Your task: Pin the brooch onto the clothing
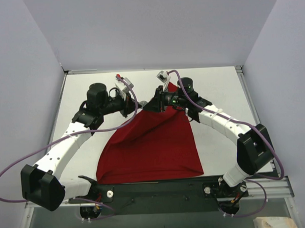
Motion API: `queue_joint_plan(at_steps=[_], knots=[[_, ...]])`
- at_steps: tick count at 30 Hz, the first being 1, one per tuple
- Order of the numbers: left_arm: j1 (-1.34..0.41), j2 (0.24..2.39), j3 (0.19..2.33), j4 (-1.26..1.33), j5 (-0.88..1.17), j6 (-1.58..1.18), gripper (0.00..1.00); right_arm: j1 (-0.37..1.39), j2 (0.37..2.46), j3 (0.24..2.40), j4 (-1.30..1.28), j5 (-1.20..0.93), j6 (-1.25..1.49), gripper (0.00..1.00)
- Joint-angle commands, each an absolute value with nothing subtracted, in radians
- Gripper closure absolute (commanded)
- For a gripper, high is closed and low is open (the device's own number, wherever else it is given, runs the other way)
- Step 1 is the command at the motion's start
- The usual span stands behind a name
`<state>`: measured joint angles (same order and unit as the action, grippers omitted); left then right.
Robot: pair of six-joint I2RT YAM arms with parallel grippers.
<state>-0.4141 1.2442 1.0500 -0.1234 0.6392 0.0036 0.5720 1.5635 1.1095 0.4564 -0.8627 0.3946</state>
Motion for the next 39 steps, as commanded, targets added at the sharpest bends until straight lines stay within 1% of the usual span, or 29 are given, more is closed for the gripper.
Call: queue_joint_plan(at_steps=[1, 11, 16, 29, 39], knots=[[-0.52, 1.264, 1.124, -0.144, 0.669, 0.075, 1.0, 0.646, 1.569, 1.204, 0.473, -0.904, 0.377, 0.92], [-0.575, 1.243, 1.12, -0.173, 0.646, 0.13, 1.0, 0.644, 1.577, 1.252, 0.384, -0.833, 0.396, 1.0], [-0.601, 1.223, 1.103, -0.176, 0.615, 0.149, 1.0, 0.644, 1.578, 1.269, 0.347, -0.793, 0.405, 1.0], [-0.637, 1.17, 1.055, -0.178, 0.637, 0.207, 1.0, 0.626, 1.563, 1.276, 0.319, -0.715, 0.5, 1.0], [-0.658, 1.046, 0.911, -0.039, 0.617, 0.271, 1.0, 0.606, 1.551, 1.259, 0.347, -0.715, 0.572, 1.0]])
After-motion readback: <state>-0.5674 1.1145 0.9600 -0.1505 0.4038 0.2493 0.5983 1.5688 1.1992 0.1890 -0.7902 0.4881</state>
